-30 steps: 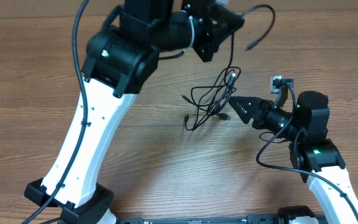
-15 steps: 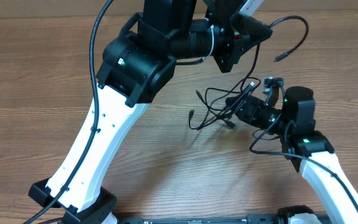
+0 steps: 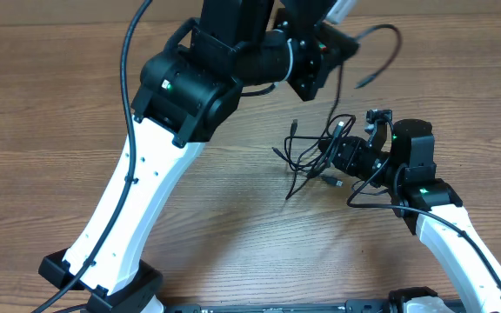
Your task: Untangle cables
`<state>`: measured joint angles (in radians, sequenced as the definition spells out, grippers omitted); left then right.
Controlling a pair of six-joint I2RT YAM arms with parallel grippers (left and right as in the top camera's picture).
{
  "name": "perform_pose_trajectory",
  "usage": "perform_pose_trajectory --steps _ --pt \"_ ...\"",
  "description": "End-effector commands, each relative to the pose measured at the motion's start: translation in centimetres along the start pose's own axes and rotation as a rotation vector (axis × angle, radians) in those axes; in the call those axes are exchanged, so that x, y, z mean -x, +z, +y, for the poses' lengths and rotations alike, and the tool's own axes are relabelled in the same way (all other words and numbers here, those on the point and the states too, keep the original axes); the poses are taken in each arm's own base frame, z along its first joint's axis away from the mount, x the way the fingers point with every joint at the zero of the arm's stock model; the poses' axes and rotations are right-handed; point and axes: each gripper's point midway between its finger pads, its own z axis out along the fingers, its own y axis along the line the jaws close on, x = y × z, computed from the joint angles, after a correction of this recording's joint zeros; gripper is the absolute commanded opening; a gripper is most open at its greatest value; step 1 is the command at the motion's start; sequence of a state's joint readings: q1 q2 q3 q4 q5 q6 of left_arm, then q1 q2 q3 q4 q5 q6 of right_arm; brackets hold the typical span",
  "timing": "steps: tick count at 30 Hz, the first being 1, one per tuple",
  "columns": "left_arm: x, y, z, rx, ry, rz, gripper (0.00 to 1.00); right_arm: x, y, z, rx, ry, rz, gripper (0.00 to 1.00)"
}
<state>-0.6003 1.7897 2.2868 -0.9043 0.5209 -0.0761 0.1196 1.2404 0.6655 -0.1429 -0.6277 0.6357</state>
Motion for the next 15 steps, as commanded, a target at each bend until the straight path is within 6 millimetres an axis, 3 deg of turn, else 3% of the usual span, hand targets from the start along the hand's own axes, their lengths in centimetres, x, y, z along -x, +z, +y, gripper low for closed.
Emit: perform_pose_trajectory --steps 1,5,10,15 --pt "0.8 -2.7 3.2 0.21 -0.008 -0.022 0.04 0.5 -0.3 0.4 0.011 -0.014 -0.017 0.04" --pt "-1.1 -3.6 5.7 0.322 -0.05 0.045 0.04 0.8 -1.1 0.6 0.034 -0.001 -0.019 0.04" --pt "-4.1 -4.9 8.0 0.465 -0.091 0.157 0.05 0.8 -3.6 3.6 0.229 -0.031 0.029 0.04" --pt "-7.9 -6.4 8.9 0.552 -0.133 0.313 0.04 0.8 -7.7 6.7 0.442 -0.091 0.074 0.04"
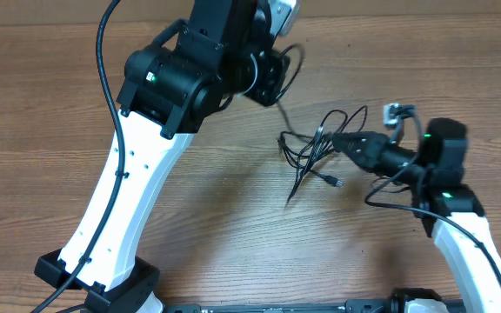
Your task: Untangle cables
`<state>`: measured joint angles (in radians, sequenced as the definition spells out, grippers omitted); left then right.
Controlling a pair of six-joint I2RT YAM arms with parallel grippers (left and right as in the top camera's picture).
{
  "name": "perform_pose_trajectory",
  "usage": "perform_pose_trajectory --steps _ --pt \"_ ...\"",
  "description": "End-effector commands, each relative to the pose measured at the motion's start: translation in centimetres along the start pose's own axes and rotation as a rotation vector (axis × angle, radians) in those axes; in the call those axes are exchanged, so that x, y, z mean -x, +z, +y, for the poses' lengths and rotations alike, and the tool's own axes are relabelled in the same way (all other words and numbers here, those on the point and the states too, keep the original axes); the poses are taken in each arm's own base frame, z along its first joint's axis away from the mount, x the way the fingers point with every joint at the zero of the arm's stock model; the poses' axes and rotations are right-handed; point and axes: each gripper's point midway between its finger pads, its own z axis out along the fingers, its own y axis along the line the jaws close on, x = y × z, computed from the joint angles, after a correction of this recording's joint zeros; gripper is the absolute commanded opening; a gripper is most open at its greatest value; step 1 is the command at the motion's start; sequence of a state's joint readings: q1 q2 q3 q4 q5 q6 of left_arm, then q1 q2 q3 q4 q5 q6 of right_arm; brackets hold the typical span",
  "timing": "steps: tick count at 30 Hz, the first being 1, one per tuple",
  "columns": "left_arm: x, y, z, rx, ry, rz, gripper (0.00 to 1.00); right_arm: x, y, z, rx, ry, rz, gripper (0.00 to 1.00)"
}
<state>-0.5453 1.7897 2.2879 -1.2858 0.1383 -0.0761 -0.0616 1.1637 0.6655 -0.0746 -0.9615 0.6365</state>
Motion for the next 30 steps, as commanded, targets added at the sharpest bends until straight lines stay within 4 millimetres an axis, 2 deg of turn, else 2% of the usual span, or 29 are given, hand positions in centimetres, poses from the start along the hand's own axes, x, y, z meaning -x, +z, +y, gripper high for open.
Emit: perform_pose_trajectory --steps 1,7,10,12,15,18,20,25,30 --pt "-0.6 -2.0 1.9 0.117 -0.001 0.007 0.04 -1.1 -2.7 4.3 0.208 -0.033 0.089 0.04" --pt "-3.3 -2.2 2.2 0.132 0.047 0.121 0.21 -0.5 -5.8 5.7 0.294 -0.047 0.086 0.04" --pt "-3.9 -2.3 2.2 0.131 0.06 0.147 0.23 0.3 -7.0 6.0 0.308 -0.043 0.066 0.04" --pt "-4.0 -2.3 2.2 0.131 0.059 0.152 0.25 0.8 -7.6 6.2 0.312 -0.046 0.052 0.04" --pt "-3.9 -2.2 2.1 0.124 0.059 0.145 0.46 1.5 -8.3 6.6 0.315 -0.05 0.037 0.04" --pt "-3.5 -1.8 1.0 0.06 0.057 0.132 0.51 2.0 -8.6 7.3 0.32 -0.069 0.029 0.04" --pt "-3.4 -1.5 0.2 0.009 0.054 0.131 0.57 2.3 -8.7 7.8 0.32 -0.086 0.017 0.04" --pt "-4.1 0.4 -1.0 -0.078 0.042 0.187 0.68 3.6 -9.0 8.7 0.314 -0.128 -0.044 0.04" --pt "-5.7 3.6 -1.4 -0.13 0.024 0.289 0.66 4.7 -9.4 9.5 0.307 -0.26 -0.125 0.04"
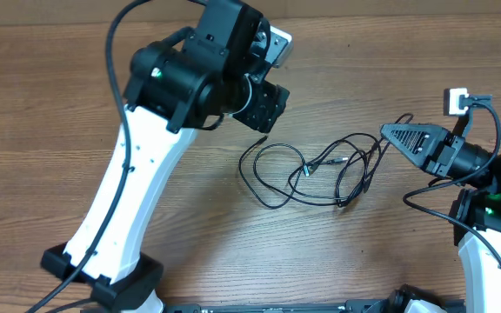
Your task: Untangle cables
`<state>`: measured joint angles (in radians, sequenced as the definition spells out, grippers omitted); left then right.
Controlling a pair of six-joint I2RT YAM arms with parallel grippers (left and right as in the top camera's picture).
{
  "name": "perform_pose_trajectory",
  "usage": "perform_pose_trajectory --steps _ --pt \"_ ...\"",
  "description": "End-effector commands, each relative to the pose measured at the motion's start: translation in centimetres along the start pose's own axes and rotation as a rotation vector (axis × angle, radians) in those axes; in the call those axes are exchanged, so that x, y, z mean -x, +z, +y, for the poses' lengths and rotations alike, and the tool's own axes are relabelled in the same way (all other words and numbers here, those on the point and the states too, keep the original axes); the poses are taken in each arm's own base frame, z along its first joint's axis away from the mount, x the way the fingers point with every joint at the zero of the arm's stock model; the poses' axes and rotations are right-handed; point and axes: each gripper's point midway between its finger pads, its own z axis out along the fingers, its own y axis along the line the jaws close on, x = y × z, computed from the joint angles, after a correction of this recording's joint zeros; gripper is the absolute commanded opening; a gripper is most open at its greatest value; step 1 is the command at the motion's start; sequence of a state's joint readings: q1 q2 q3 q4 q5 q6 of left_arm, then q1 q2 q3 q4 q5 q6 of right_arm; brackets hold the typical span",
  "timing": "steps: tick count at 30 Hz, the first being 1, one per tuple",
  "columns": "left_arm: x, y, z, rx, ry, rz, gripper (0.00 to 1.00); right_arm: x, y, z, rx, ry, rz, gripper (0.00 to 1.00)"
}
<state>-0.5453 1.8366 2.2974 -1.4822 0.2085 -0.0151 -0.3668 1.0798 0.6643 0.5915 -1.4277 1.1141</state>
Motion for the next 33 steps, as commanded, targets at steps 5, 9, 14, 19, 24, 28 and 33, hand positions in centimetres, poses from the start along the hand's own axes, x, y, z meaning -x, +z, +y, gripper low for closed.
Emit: perform_pose_trajectory --steps 5,9,14,19,24,28,33 --pt "-0.4 5.1 -3.6 -0.286 0.146 0.1 0.74 1.1 -0.7 0.1 -0.029 -0.128 -0.054 0.04" --pt "-1.2 7.6 -5.1 -0.387 0.246 0.15 0.8 1.6 -1.2 -0.9 -0.046 -0.096 -0.07 0.04" --pt "-3.0 11.2 -6.4 -0.437 0.264 0.258 0.79 2.0 -2.1 -2.5 -0.066 -0.052 -0.082 0.04" --pt "-4.2 13.2 -8.4 -0.517 0.322 0.304 0.8 2.9 -3.5 -4.7 -0.101 0.002 -0.124 0.05" --pt "-5.4 13.6 -10.2 -0.56 0.44 0.321 0.84 3.4 -4.4 -6.7 -0.123 0.054 -0.151 0.05" --pt "-6.2 13.7 -11.7 -0.583 0.565 0.319 0.87 3.4 -4.6 -8.1 -0.126 0.1 -0.153 0.05" --pt "-6.8 15.1 -12.9 -0.543 0.68 0.316 1.0 3.3 -4.7 -9.1 -0.128 0.134 -0.153 0.05"
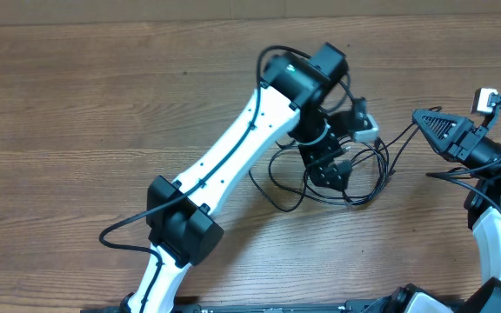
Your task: Untangle cables
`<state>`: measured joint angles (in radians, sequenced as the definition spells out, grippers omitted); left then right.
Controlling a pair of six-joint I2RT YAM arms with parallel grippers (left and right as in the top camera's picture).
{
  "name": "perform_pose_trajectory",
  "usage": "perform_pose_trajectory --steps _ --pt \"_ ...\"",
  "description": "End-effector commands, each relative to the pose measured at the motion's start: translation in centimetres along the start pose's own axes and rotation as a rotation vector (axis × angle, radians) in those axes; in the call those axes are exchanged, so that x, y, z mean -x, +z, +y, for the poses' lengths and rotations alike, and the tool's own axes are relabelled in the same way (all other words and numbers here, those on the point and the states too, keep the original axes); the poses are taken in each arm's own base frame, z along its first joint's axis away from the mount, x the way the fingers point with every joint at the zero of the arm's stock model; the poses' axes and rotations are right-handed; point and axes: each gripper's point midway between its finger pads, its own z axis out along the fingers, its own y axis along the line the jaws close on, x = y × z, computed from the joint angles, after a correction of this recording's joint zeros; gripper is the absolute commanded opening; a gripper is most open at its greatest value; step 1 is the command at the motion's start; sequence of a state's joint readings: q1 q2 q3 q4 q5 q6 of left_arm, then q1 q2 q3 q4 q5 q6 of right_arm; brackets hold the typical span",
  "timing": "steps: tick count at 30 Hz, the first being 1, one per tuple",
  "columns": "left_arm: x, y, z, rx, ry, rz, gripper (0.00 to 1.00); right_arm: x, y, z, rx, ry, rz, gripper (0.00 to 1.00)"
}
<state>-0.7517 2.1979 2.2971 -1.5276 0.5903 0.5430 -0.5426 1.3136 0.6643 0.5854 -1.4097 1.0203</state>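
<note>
A tangle of thin black cables (368,187) lies in loose loops right of the table's centre. My left arm reaches across from the lower left, and its gripper (329,171) points down onto the middle of the tangle, hiding the strands beneath it. How its jaws stand cannot be made out from above. My right gripper (417,117) is at the right, shut on a cable strand (397,136) that runs taut from its tip back down to the tangle.
The wooden table (76,104) stretches bare to the left and back. The left arm's white link (233,148) crosses the table diagonally, with its elbow (181,230) near the front. The right arm's body (498,226) fills the lower right corner.
My left gripper has moved from the left end of the cables to right over the middle of the tangle. The right gripper has shifted slightly right and back, still holding its strand. The loops are more bunched.
At first the cables were a tight bunch between the two grippers, the left one high at the back. Then the left gripper was further left and the right further right. Later the cables lay spread in wide loops between them. Now the left gripper is over the tangle's middle.
</note>
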Motion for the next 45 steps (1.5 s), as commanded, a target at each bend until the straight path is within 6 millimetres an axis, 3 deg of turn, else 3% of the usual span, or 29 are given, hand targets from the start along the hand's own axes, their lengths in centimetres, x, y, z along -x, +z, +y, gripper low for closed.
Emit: perform_pose_trajectory --steps 1,6,11,20,37,40,42,44,45 --pt "0.2 1.8 0.1 0.042 0.106 0.037 1.0 0.2 -0.1 -0.3 0.0 -0.004 0.0 0.05" --pt "0.1 4.3 1.6 0.094 0.043 0.05 1.0 0.2 -0.1 -0.3 -0.001 -0.003 0.0 0.08" --pt "-1.4 7.3 4.1 0.145 0.005 0.075 1.0 0.2 -0.1 -0.3 -0.001 -0.003 0.0 0.09" --pt "-3.2 10.9 6.2 0.162 0.008 0.071 1.0 0.2 -0.1 -0.3 -0.001 -0.003 0.0 0.09" --pt "-7.9 14.6 5.2 0.109 0.034 0.187 1.0 0.0 -0.1 -0.7 -0.006 -0.012 0.003 0.1" --pt "-8.0 15.3 5.3 0.117 0.043 0.183 1.0 0.0 -0.1 -0.9 -0.009 0.001 0.001 0.1" --pt "-7.9 15.3 5.4 0.12 0.047 0.177 0.89 0.0 -0.1 -0.9 -0.009 0.001 0.001 0.1" --pt "-7.7 15.3 5.5 0.123 0.05 0.17 0.47 0.0 -0.1 -0.9 -0.009 0.001 0.001 0.1" --pt "-7.7 15.3 5.5 0.124 0.051 0.169 0.05 0.0 -0.1 -0.9 -0.009 0.001 0.001 0.1"
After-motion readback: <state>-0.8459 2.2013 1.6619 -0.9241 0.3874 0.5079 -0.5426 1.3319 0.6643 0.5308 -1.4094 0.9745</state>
